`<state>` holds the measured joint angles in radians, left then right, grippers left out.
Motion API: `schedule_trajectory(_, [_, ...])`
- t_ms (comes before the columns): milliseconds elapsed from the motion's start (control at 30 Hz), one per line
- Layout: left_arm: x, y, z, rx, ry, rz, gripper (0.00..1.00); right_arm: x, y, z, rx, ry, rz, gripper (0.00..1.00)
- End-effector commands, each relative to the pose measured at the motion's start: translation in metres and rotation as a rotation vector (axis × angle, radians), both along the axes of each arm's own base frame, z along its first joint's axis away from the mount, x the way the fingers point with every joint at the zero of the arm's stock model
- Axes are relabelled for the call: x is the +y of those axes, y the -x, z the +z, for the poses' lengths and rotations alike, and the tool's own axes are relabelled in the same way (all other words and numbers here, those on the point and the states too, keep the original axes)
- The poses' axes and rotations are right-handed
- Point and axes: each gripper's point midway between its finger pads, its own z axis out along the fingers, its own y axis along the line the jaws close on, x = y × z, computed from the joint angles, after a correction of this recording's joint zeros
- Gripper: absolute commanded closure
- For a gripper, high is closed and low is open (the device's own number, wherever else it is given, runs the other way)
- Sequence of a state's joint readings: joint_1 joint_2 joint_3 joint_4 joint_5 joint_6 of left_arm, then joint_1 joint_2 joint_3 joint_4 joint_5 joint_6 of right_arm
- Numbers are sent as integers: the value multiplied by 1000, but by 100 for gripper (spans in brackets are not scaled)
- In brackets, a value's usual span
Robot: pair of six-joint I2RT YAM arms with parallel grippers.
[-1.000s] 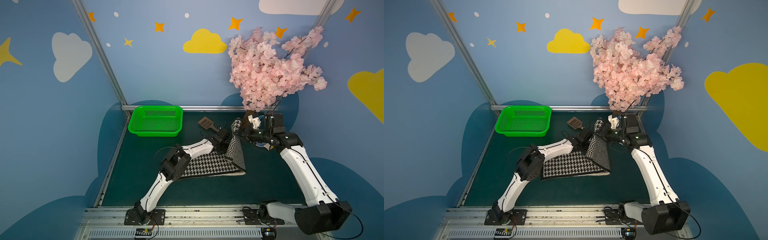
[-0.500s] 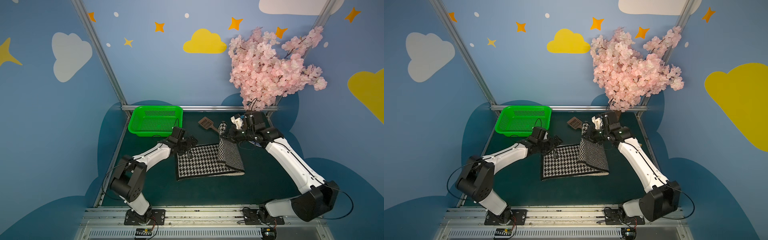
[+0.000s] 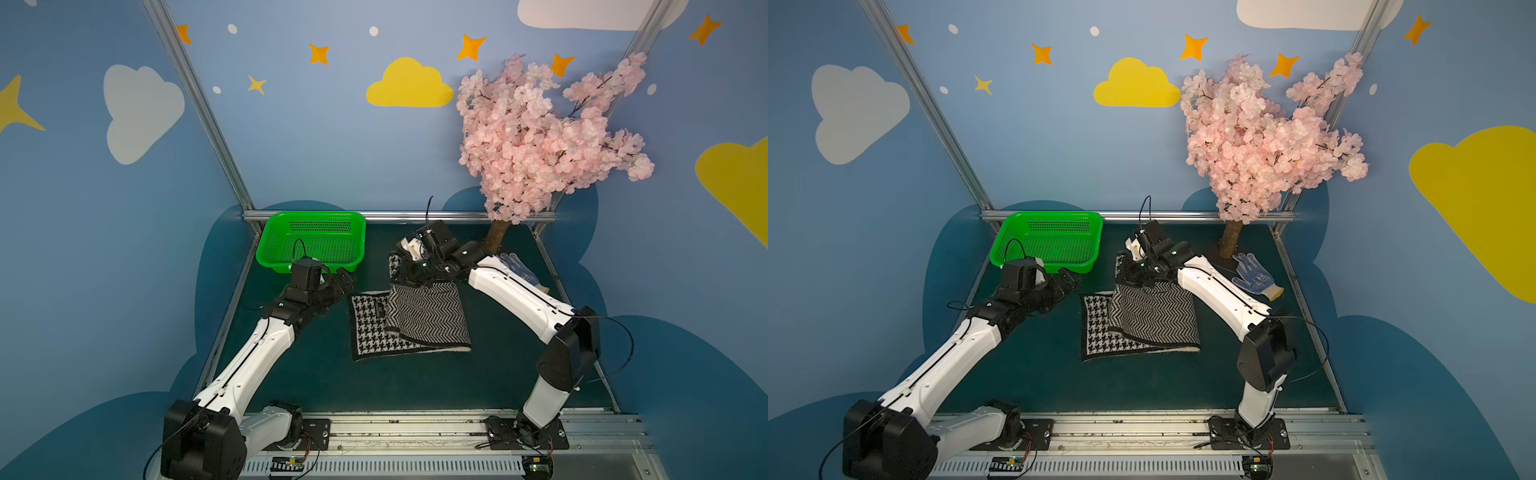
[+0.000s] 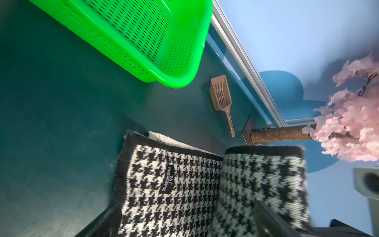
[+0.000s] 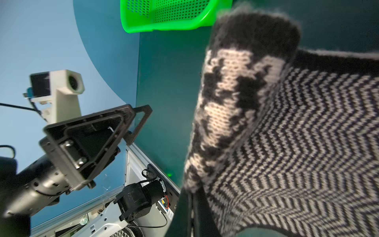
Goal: Roll up the scarf and place it into the basket
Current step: Fold the scarf at the center of the board, then adjust the scarf at the center of the board.
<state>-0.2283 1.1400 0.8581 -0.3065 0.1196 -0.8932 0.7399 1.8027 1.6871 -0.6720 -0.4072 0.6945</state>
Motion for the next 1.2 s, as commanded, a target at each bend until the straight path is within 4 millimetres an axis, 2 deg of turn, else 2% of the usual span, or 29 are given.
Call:
schedule_trajectory(0, [14, 12, -16, 47, -8, 18, 0, 12, 3, -10, -6, 39, 34, 100])
schedule_trajectory(267, [22, 15, -29, 59, 24, 26, 0, 23, 6, -53, 61, 134, 122, 100])
schedule_trajectory(367, [21, 14, -30, 57, 28, 24, 0, 33, 11, -68, 82, 150, 164, 100])
schedule_trajectory(467, [22, 13, -32, 58, 24, 30, 0, 50, 18, -78, 119, 107, 221, 100])
schedule_trajectory(567, [23, 12, -33, 58, 22, 33, 0, 65, 20, -83, 140, 64, 267, 70])
schedule_trajectory(633, [21, 11, -32, 57, 28, 29, 0, 67, 17, -80, 136, 43, 283, 54])
schedule_trajectory(700, [20, 11, -30, 52, 31, 18, 0, 61, 10, -68, 117, 27, 273, 45])
schedule_trajectory(767, [19, 11, -27, 51, 30, 11, 0, 46, 0, -54, 79, 26, 243, 39])
schedule_trajectory(833, [14, 11, -25, 47, 33, 0, 0, 20, -11, -40, 39, 58, 190, 37])
schedule_trajectory(900, [3, 10, -26, 40, 34, -30, 0, -21, -24, -36, 9, 127, 106, 34])
schedule_trajectory(967, [-12, 7, -30, 50, 36, -65, 0, -62, -33, -45, 14, 196, 36, 34])
schedule_trajectory(1067, [-41, 3, -40, 72, 36, -124, 0, -127, -39, -71, 57, 316, -71, 34])
schedule_trajectory(1167, [-70, -3, -56, 95, 39, -158, 0, -168, -34, -106, 136, 374, -129, 37])
